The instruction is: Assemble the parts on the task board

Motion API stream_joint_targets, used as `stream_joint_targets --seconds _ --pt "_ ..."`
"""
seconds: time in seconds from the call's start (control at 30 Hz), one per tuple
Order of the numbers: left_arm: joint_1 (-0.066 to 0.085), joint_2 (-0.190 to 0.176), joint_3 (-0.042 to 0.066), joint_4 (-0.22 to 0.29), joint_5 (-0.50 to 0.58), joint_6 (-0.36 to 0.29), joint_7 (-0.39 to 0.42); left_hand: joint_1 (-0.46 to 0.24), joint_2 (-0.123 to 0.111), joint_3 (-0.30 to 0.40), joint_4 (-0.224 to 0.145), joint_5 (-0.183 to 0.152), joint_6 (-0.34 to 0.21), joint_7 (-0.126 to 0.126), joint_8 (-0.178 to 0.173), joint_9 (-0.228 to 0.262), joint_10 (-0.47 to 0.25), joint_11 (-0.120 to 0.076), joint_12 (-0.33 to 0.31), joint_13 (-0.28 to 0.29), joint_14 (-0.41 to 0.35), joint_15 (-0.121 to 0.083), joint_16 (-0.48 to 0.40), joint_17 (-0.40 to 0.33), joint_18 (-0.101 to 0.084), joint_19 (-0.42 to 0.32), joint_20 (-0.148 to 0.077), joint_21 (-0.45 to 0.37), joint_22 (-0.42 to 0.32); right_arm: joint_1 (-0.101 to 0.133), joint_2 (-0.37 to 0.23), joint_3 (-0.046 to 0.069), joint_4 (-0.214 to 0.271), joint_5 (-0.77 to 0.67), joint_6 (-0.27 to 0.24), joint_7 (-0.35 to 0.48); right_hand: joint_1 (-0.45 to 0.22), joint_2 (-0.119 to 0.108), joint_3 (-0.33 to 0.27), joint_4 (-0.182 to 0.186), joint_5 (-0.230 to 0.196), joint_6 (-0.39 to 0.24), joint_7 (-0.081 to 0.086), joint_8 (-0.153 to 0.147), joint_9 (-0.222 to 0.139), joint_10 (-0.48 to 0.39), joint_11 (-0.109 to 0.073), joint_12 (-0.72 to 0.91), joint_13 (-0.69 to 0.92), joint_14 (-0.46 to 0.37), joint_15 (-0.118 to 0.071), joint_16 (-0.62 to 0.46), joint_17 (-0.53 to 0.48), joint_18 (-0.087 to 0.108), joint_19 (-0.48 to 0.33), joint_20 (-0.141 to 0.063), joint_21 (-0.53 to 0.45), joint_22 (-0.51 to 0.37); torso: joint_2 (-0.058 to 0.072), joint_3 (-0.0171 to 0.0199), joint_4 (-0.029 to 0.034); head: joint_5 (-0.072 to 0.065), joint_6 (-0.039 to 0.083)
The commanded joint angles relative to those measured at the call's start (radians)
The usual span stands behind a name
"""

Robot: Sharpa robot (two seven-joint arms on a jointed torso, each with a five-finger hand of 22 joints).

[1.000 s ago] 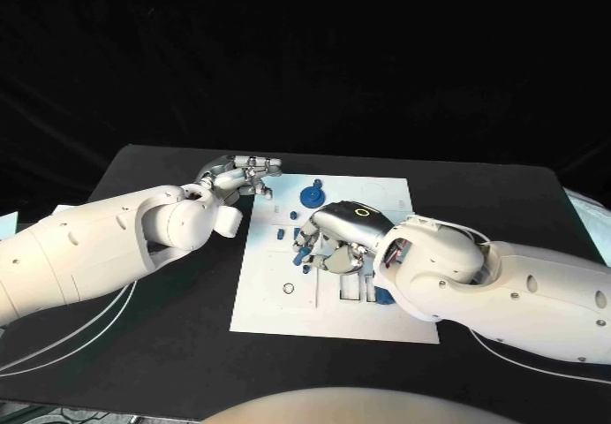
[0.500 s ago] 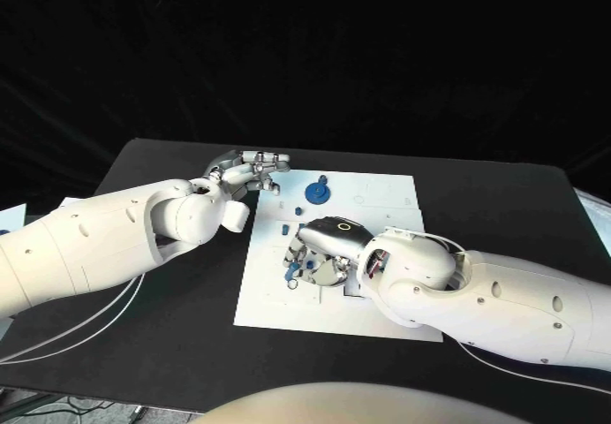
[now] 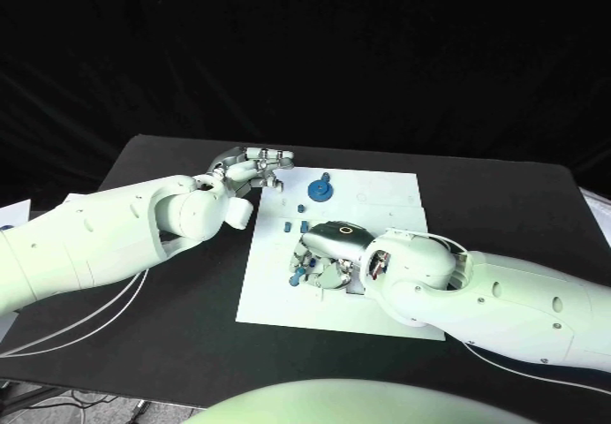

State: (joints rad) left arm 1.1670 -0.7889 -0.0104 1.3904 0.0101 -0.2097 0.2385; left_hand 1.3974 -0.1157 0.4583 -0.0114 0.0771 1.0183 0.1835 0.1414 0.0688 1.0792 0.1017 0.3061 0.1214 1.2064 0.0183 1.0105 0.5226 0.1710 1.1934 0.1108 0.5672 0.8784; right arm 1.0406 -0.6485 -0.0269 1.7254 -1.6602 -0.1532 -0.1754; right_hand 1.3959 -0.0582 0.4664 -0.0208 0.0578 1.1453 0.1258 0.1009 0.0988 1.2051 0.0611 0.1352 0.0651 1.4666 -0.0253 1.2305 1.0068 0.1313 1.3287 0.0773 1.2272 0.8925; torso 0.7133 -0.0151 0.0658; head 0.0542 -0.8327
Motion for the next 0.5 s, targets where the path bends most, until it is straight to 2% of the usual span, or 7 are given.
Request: stream_joint_targets --seconds 0.03,0.2,0.37,0.5 --pt "0.000 0.001 0.001 0.001 -0.001 0.019 0.006 0.005 0.004 -0.001 -0.006 -0.001 -0.006 0.000 0.006 -0.001 -0.007 0.003 0.006 0.002 -0.007 -0.001 -0.003 -0.001 0.010 0.003 0.003 -0.003 -0.001 -0.002 -0.002 -0.001 0.001 -0.028 0.042 -0.005 0.010 0.014 0.008 0.000 0.002 0.002 0.005 0.003 0.002 0.004 0.002 0.001 0.002 0.023 0.002 0.000 -0.001 -0.011 0.000 0.000 -0.001 -0.001 0.001 0.0003 0.0005 0.002 -0.001" --pt "0.000 0.001 0.001 0.000 -0.001 0.019 0.005 0.005 0.004 -0.001 -0.006 -0.001 -0.006 0.000 0.006 -0.001 -0.007 0.003 0.006 0.002 -0.007 -0.001 -0.003 -0.001 0.010 0.003 0.003 -0.003 -0.001 -0.002 -0.004 -0.001 0.002 -0.053 0.049 -0.015 0.010 0.014 0.008 0.000 0.002 0.002 0.005 0.003 0.002 0.004 0.002 0.000 0.002 0.023 0.002 0.000 -0.001 -0.011 0.000 0.000 0.000 0.000 0.000 0.0002 -0.0003 0.004 -0.005" --pt "0.000 0.001 0.001 -0.001 -0.001 0.020 0.005 0.005 0.004 -0.001 -0.006 -0.001 -0.006 0.000 0.006 -0.001 -0.007 0.003 0.006 0.002 -0.007 -0.001 -0.003 -0.001 0.010 0.003 0.003 -0.003 -0.001 -0.002 0.004 -0.001 0.004 -0.083 0.054 -0.025 0.009 0.014 0.009 0.000 0.002 0.003 0.005 0.003 0.002 0.005 0.002 0.000 0.002 0.023 0.002 -0.001 -0.002 -0.011 0.000 0.000 -0.001 0.000 0.000 0.0003 -0.0008 0.003 -0.004" --pt "0.000 0.002 0.001 -0.001 -0.001 0.020 0.004 0.005 0.004 -0.001 -0.006 -0.001 -0.006 0.000 0.006 -0.001 -0.007 0.003 0.006 0.002 -0.007 -0.001 -0.003 -0.001 0.010 0.003 0.003 -0.003 -0.001 -0.002 0.016 -0.003 0.003 -0.104 0.070 -0.034 -0.008 0.001 0.004 0.001 0.005 -0.006 0.009 -0.003 0.001 -0.006 0.006 -0.013 0.001 0.021 0.006 -0.002 -0.006 -0.011 -0.003 0.004 -0.002 -0.003 0.000 -0.0001 -0.0009 0.001 -0.005"
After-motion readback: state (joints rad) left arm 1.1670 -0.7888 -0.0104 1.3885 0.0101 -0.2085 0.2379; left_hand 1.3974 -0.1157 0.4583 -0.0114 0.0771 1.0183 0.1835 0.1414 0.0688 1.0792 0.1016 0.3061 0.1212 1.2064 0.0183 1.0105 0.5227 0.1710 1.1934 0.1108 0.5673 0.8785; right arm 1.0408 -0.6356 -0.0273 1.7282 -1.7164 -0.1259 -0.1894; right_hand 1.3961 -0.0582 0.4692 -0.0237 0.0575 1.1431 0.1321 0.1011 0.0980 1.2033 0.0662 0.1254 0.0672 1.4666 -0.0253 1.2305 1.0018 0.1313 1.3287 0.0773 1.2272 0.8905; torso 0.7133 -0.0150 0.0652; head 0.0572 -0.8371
